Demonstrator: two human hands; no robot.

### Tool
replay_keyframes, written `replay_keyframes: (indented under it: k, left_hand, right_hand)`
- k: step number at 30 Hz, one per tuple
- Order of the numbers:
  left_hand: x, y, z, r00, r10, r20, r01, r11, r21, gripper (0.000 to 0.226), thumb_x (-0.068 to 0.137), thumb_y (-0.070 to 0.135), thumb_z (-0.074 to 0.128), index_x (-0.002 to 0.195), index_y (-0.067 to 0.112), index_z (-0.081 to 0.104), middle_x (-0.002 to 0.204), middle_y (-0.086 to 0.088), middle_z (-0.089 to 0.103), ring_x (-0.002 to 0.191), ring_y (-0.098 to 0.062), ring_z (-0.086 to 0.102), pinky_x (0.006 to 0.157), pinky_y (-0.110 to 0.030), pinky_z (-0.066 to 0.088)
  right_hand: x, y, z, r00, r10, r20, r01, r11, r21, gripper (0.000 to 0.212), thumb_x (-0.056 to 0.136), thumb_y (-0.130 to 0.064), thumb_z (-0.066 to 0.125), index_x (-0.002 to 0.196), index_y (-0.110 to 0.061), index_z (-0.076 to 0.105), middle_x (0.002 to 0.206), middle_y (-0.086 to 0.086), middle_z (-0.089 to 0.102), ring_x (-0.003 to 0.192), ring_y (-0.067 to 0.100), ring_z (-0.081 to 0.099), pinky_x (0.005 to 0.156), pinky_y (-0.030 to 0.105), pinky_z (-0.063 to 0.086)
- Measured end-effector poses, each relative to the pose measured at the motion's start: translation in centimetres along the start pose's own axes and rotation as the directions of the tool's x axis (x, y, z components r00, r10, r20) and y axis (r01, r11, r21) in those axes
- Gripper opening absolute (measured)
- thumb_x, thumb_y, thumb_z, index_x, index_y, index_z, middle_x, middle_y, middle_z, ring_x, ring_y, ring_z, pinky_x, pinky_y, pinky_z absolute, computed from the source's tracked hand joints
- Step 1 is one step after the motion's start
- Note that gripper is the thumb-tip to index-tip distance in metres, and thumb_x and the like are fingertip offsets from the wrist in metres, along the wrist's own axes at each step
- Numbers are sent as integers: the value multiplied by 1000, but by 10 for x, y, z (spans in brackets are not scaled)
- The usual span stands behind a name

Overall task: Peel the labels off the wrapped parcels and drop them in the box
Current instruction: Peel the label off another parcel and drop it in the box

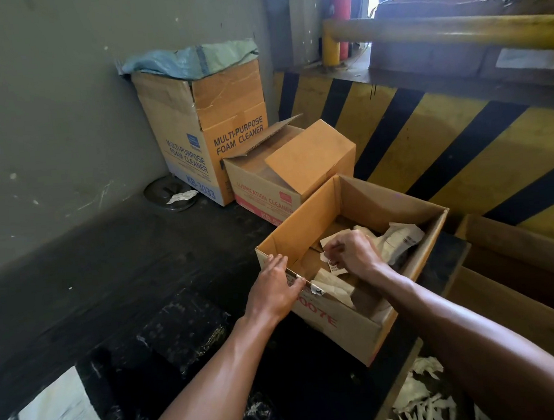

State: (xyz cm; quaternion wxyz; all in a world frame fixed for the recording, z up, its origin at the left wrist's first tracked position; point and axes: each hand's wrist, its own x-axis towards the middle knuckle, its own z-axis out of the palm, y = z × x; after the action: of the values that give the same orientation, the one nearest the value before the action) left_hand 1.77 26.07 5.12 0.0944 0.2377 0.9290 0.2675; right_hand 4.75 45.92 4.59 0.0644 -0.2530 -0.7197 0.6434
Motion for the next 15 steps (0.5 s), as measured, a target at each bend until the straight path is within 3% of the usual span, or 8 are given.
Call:
replay_keyframes:
  k: [3,6,9,11,15]
  left_hand:
    - [0,0,0,1000,1,3,-1,1000,2,72,94,41,60,151,10,30,159,-4,28,149,-14,14,119,-35,20]
    - [0,0,0,1000,-1,1,1,1000,0,72,94,42,60,152,10,30,159,-4,28,149,-14,14,118,-34,19]
    - [0,-1,1,1000,0,2,0,1000,-3,73,94,42,60,152,10,30,159,-4,28,149,-14,14,118,-33,19]
    - [0,-1,1,1000,1,4,-1,1000,-1,73,94,42,60,152,10,30,159,-4,27,149,-14,13,118,-33,18]
    - [0,0,0,1000,-1,5,1,1000,1,73,94,42,60,152,10,30,159,-4,27,149,-14,14,119,-34,19]
  right_hand:
    - [-6,-6,0,1000,25,3,-25,998,55,25,84,2,44,78,11,66,76,25,66,59,25,64,48,27,49]
    - [-6,-2,-2,999,-48,-7,48,997,-62,18,88,5,52,79,8,67,72,18,69,56,18,66,44,23,49]
    - [-3,4,-5,963,-264,55,266,902,-339,21,83,-2,78,67,-14,71,73,0,73,67,5,69,58,13,52]
    - [-1,7,-7,947,-306,94,319,875,-365,22,79,-8,83,65,-20,71,77,-1,74,72,7,70,63,17,55]
    - [5,9,-8,946,-315,80,322,881,-347,12,79,-9,83,70,-12,75,76,-3,74,70,2,70,60,13,52]
